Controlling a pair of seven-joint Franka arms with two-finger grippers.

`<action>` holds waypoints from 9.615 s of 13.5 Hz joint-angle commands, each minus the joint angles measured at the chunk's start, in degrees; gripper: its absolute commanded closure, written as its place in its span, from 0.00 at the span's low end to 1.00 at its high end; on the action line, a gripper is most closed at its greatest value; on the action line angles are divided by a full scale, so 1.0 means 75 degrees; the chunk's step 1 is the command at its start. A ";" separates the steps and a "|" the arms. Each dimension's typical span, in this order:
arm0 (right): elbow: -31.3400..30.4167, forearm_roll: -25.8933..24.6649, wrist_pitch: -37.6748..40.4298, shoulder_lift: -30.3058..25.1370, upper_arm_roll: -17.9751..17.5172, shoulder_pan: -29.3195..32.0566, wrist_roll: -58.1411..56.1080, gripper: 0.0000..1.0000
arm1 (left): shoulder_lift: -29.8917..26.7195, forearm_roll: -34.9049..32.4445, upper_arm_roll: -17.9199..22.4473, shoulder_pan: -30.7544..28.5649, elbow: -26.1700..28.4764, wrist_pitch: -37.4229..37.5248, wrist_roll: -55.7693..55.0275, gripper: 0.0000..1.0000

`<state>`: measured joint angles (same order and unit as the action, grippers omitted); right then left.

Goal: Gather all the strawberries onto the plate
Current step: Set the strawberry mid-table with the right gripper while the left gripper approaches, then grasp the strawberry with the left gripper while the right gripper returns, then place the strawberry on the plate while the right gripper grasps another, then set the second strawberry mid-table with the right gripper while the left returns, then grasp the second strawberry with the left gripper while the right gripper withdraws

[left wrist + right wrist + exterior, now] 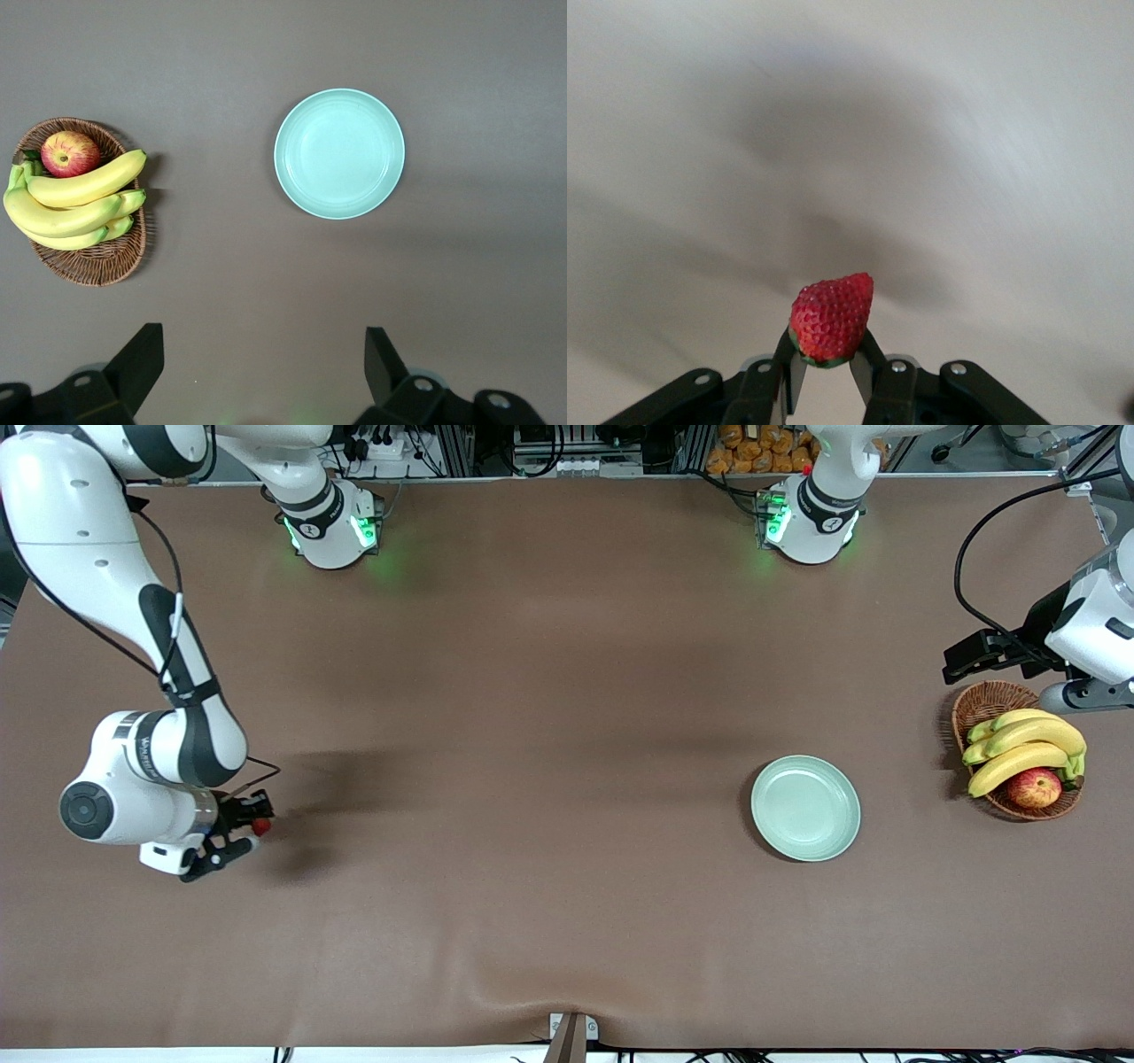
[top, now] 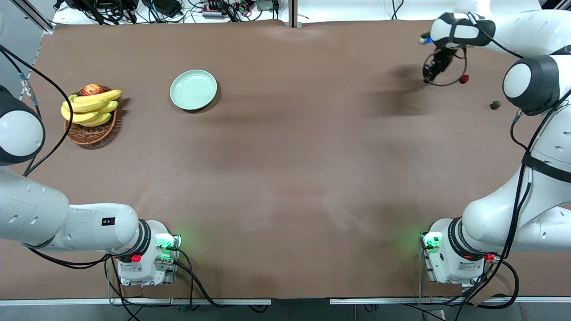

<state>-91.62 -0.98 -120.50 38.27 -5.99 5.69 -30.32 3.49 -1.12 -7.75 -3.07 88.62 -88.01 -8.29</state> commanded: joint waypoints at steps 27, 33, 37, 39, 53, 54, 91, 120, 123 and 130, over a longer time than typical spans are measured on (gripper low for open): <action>0.1786 -0.0150 -0.1399 0.0865 -0.0174 -0.5494 0.6609 0.00 | 0.1209 -0.0073 -0.1229 0.1299 0.1367 -0.2327 -0.4436 0.00; 0.0617 -0.0419 -0.0176 -0.0847 -0.0010 -0.3164 0.6422 0.00 | 0.2788 -0.0249 -0.1229 0.2575 0.0866 -0.3779 -0.6178 0.00; 0.0040 -0.0420 -0.0106 -0.1131 0.0002 -0.1384 0.6000 0.00 | 0.4711 -0.0435 -0.1112 0.3478 -0.0939 -0.3875 -0.8136 0.00; 0.0063 -0.0408 -0.0024 -0.1049 0.0002 -0.0516 0.5219 0.00 | 0.5088 -0.0623 -0.1100 0.3724 -0.1047 -0.4574 -0.8817 0.00; 0.0356 -0.0408 -0.1136 0.0627 0.0002 0.2183 0.2039 0.00 | 0.6379 -0.0624 -0.0620 0.4640 -0.1082 -0.6242 -0.9453 0.77; 0.0356 -0.0408 -0.1148 0.0732 0.0002 0.2206 0.2038 0.00 | 0.6344 -0.0659 -0.0620 0.4628 -0.1082 -0.6242 -0.9418 1.00; 0.0999 -0.0877 -0.1090 0.0544 -0.2190 -0.0250 0.1601 1.00 | 0.3061 -0.0753 -0.2284 0.0595 0.0032 -0.3723 -0.7036 0.00; 0.1084 -0.0865 0.0760 -0.0625 -0.0901 -0.1255 0.5721 0.00 | 0.6482 -0.1151 0.0224 0.5517 -0.2264 -0.5855 -1.1984 0.01; 0.1071 -0.0900 0.1615 -0.0697 -0.0889 0.0338 0.4493 0.00 | 0.6835 -0.1151 0.0224 0.5705 -0.2277 -0.6382 -1.1972 0.12; 0.0580 -0.1474 0.1512 -0.0568 -0.0877 0.3353 0.1689 0.00 | 0.6941 -0.1186 0.0236 0.5764 -0.2230 -0.6324 -1.0859 1.00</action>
<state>-84.06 -9.81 -108.25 35.14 -10.99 28.79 -17.01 54.89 -9.00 -6.43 39.83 73.57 -135.88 -91.22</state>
